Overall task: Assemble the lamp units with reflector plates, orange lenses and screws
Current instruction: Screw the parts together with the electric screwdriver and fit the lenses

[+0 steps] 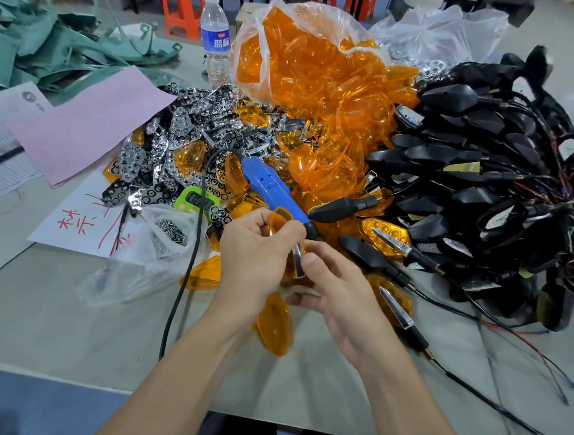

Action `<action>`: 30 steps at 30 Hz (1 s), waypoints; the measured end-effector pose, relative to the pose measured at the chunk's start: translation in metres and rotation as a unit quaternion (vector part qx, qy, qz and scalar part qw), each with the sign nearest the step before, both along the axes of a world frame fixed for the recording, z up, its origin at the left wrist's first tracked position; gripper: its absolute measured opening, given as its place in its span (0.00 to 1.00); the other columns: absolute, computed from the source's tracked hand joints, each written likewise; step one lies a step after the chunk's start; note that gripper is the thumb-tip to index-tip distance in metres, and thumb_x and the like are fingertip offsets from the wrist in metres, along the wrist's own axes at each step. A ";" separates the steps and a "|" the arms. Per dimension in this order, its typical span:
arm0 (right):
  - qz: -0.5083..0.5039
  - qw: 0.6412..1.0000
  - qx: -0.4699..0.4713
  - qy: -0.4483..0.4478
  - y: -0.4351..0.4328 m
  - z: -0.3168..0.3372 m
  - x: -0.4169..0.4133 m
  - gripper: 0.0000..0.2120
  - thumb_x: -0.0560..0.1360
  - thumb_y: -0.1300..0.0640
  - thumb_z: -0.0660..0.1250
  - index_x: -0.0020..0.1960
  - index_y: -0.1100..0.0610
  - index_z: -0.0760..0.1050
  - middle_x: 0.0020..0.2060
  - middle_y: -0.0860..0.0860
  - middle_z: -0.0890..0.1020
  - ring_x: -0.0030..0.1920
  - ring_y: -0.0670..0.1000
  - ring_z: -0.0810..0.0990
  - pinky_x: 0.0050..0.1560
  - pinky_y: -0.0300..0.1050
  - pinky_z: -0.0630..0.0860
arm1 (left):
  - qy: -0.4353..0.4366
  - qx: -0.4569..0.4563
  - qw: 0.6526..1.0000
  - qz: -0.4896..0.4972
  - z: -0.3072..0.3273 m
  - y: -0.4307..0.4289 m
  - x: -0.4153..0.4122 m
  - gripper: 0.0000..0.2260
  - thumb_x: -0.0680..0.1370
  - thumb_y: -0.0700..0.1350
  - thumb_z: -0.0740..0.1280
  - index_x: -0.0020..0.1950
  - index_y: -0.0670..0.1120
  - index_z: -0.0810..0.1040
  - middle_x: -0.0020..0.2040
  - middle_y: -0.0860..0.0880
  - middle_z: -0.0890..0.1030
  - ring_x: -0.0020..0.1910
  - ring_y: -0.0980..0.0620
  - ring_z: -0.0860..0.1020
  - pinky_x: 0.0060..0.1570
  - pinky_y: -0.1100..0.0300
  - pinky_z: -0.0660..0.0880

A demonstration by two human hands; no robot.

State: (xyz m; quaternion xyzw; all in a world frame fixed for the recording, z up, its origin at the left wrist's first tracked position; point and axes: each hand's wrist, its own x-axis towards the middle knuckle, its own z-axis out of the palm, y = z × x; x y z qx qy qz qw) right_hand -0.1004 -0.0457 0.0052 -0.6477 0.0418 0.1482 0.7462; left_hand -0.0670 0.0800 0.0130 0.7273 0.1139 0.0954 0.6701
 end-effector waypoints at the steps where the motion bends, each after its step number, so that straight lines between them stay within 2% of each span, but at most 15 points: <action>1: 0.000 0.999 0.051 0.013 0.001 -0.001 -0.003 0.10 0.80 0.48 0.68 0.58 0.51 0.83 0.49 0.57 0.86 0.47 0.56 0.86 0.45 0.47 0.83 | 0.001 -0.007 1.000 0.001 -0.001 -0.001 0.001 0.09 0.67 0.48 0.72 0.35 0.43 0.78 0.33 0.40 0.78 0.30 0.51 0.73 0.31 0.53 0.75; 3: -0.027 0.997 0.073 0.012 0.006 -0.003 -0.005 0.09 0.81 0.52 0.68 0.57 0.52 0.84 0.46 0.60 0.85 0.43 0.56 0.85 0.42 0.46 0.82 | 0.000 -0.011 1.000 0.009 -0.005 -0.002 0.001 0.10 0.68 0.47 0.73 0.36 0.42 0.76 0.30 0.44 0.76 0.28 0.52 0.71 0.28 0.54 0.73; 5: -0.060 0.997 0.054 0.004 0.011 -0.003 -0.005 0.09 0.82 0.56 0.67 0.59 0.53 0.84 0.44 0.61 0.86 0.40 0.55 0.85 0.41 0.45 0.82 | -0.010 -0.004 1.000 0.029 -0.008 -0.004 0.002 0.10 0.68 0.47 0.72 0.35 0.43 0.76 0.28 0.49 0.76 0.26 0.54 0.71 0.25 0.59 0.72; 6: -0.069 0.996 0.050 0.004 0.013 -0.003 -0.005 0.10 0.82 0.57 0.66 0.60 0.54 0.83 0.44 0.60 0.86 0.40 0.55 0.86 0.41 0.45 0.83 | -0.014 0.000 0.999 0.037 -0.009 -0.005 0.002 0.09 0.68 0.47 0.72 0.34 0.43 0.76 0.28 0.48 0.76 0.26 0.54 0.71 0.25 0.59 0.72; 9: -0.087 0.995 0.055 0.012 0.018 -0.002 -0.006 0.10 0.83 0.58 0.64 0.62 0.55 0.81 0.44 0.58 0.87 0.43 0.56 0.88 0.41 0.45 0.84 | -0.019 0.008 0.999 0.047 -0.012 -0.007 0.003 0.10 0.68 0.50 0.72 0.35 0.44 0.76 0.31 0.43 0.79 0.27 0.51 0.73 0.28 0.49 0.76; 13: -0.117 0.992 0.048 0.015 0.025 -0.002 -0.006 0.10 0.83 0.59 0.65 0.61 0.56 0.82 0.43 0.54 0.88 0.45 0.55 0.88 0.40 0.47 0.85 | -0.027 0.029 0.997 0.061 -0.015 -0.007 0.005 0.10 0.68 0.49 0.72 0.32 0.47 0.75 0.28 0.50 0.75 0.28 0.53 0.71 0.30 0.47 0.77; 17: -0.160 0.985 0.060 0.009 0.029 0.000 -0.005 0.09 0.82 0.59 0.66 0.52 0.52 0.86 0.42 0.52 0.88 0.44 0.52 0.88 0.39 0.46 0.84 | -0.011 0.023 0.999 0.030 -0.009 -0.011 0.004 0.09 0.68 0.51 0.70 0.36 0.47 0.76 0.29 0.50 0.76 0.29 0.53 0.73 0.34 0.45 0.79; 19: -0.150 0.986 0.073 0.008 0.024 0.002 -0.005 0.10 0.82 0.58 0.66 0.50 0.52 0.87 0.43 0.54 0.88 0.43 0.53 0.88 0.41 0.46 0.84 | -0.024 0.097 0.995 -0.007 -0.003 -0.008 0.004 0.11 0.68 0.55 0.68 0.36 0.48 0.75 0.29 0.52 0.76 0.29 0.56 0.72 0.34 0.50 0.76; 21: -0.114 0.991 0.064 0.000 0.014 0.003 -0.004 0.09 0.81 0.57 0.68 0.49 0.53 0.87 0.42 0.56 0.86 0.40 0.54 0.85 0.42 0.45 0.83 | -0.028 0.161 0.985 -0.053 0.004 0.002 0.009 0.13 0.66 0.57 0.68 0.35 0.49 0.72 0.29 0.53 0.74 0.29 0.56 0.70 0.33 0.53 0.72; 23: -0.065 0.997 0.035 -0.017 0.002 0.003 -0.002 0.07 0.80 0.56 0.69 0.48 0.55 0.86 0.39 0.55 0.84 0.38 0.52 0.81 0.42 0.43 0.80 | -0.013 0.126 0.982 -0.138 0.009 0.013 0.014 0.12 0.65 0.55 0.70 0.33 0.49 0.72 0.29 0.54 0.71 0.31 0.52 0.69 0.36 0.53 0.70; 26: -0.005 1.000 0.003 -0.019 -0.008 0.003 0.000 0.07 0.78 0.54 0.71 0.43 0.55 0.83 0.39 0.55 0.83 0.40 0.51 0.80 0.45 0.46 0.80 | 0.035 0.079 0.969 -0.229 0.011 0.018 0.017 0.08 0.67 0.49 0.69 0.34 0.47 0.74 0.32 0.47 0.70 0.33 0.50 0.69 0.37 0.52 0.69; 28: 0.024 0.999 0.030 -0.003 -0.007 0.003 0.001 0.09 0.77 0.52 0.71 0.45 0.57 0.82 0.41 0.55 0.83 0.43 0.53 0.82 0.48 0.49 0.82 | 0.048 0.051 0.976 -0.206 0.006 0.013 0.015 0.08 0.67 0.48 0.68 0.29 0.50 0.72 0.29 0.50 0.69 0.29 0.53 0.67 0.32 0.58 0.67; 30: 0.017 0.997 0.075 0.019 -0.003 0.003 0.000 0.13 0.78 0.51 0.70 0.50 0.62 0.81 0.43 0.56 0.83 0.43 0.54 0.83 0.45 0.48 0.83 | 0.041 0.057 0.987 -0.146 0.001 0.005 0.012 0.10 0.68 0.50 0.66 0.28 0.51 0.70 0.26 0.54 0.69 0.26 0.56 0.67 0.28 0.61 0.67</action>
